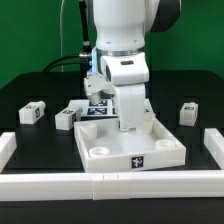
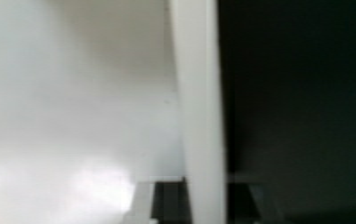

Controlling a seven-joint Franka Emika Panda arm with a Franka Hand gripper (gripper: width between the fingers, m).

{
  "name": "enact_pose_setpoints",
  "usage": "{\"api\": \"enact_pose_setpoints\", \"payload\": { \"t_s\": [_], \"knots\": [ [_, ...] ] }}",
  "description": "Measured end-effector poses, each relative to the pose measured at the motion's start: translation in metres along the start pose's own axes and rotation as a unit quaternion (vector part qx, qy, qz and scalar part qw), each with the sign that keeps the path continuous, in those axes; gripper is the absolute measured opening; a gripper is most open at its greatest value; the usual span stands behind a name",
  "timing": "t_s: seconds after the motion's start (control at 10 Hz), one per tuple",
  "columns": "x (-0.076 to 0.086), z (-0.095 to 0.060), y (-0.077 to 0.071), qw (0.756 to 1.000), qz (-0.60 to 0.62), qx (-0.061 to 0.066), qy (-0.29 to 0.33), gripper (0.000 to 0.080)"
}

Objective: Assemble one leg

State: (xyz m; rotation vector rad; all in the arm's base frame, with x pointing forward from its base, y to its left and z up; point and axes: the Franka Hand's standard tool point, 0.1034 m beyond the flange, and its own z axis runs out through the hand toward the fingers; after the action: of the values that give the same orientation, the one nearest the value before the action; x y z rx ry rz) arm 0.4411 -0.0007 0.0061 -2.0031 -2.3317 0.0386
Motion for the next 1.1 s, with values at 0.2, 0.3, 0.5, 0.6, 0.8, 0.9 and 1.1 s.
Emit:
{"api": "enact_pose_setpoints", "payload": {
  "t_s": [0.2,0.3,0.5,0.6,0.8,0.9,1.1],
  "knots": [
    [-0.001,0.000,0.001,1.000,0.001,-0.002,0.000,0.0060],
    [-0.001,-0.001,0.001,1.000,0.001,-0.002,0.000,0.0060],
    [-0.001,-0.001,0.001,1.000,0.001,-0.002,0.000,0.0060],
    [-0.001,-0.001,0.001,1.000,0.001,-0.002,0.000,0.0060],
    [0.014,-0.002,0.016,1.000,0.013,-0.009,0.002,0.0061],
    [0.024,-0.001,0.029,1.000,0.017,-0.015,0.007,0.0061],
    [0.048,-0.001,0.045,0.999,0.028,-0.023,0.016,0.0061]
  ]
}}
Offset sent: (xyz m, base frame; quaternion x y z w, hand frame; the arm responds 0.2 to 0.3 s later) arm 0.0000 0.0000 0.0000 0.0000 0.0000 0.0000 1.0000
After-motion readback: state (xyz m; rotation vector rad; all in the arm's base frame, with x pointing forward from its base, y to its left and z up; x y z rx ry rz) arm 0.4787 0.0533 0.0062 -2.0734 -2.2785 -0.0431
